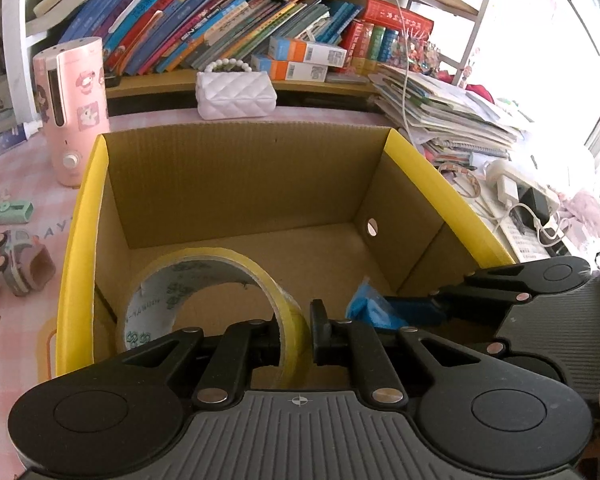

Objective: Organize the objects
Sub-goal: 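Open the left tool to drop the tape while the right tool releases the bag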

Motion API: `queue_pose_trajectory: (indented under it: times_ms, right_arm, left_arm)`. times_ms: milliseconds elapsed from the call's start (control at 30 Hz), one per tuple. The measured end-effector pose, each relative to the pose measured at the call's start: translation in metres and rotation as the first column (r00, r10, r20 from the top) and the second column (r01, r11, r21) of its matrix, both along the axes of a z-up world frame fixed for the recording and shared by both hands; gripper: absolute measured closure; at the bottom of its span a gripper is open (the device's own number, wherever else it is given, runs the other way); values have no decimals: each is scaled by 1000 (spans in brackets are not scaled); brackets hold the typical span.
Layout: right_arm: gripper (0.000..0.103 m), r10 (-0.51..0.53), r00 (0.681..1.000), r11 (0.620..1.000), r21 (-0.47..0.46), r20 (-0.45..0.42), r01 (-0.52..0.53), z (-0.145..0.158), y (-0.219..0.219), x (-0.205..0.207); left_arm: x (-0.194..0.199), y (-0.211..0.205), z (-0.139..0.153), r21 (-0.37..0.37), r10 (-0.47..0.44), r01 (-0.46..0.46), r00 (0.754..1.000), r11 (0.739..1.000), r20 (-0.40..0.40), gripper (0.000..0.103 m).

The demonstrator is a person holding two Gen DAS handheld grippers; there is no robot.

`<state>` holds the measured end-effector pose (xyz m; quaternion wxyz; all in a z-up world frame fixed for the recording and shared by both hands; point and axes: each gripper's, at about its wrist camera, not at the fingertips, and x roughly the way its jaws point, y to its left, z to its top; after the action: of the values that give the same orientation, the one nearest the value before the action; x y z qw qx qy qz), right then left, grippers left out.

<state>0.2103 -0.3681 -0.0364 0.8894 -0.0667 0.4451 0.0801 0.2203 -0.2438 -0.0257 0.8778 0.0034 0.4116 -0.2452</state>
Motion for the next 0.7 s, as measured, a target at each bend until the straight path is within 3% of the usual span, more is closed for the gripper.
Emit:
queue_pose_trajectory:
  times_ms: [200, 300, 433, 600, 700]
  right_arm:
    - [78, -12, 1000, 1000, 1, 15, 12, 1, 1, -1]
    - [78, -15, 999, 1000, -8, 33, 15, 1, 2, -3]
    - [74, -26, 997, 999, -31, 75, 28, 5, 4, -10]
    - [69, -38, 991, 998, -44, 131, 44, 14, 6, -21]
    - [65, -60, 987, 997, -33, 149, 65, 20, 6, -30]
  left_arm:
    - [-4, 3, 1, 0, 9, -9, 1000, 1000, 20, 86]
    - [-7, 5, 2, 11, 34, -34, 999, 999, 39, 77]
    - [-10, 17, 5, -39, 65, -64, 998, 997, 25, 63]
    - [-21, 26, 14, -93, 63, -60, 998, 994, 30, 53]
    - [-29, 30, 19, -147, 45, -41, 999, 988, 23, 38]
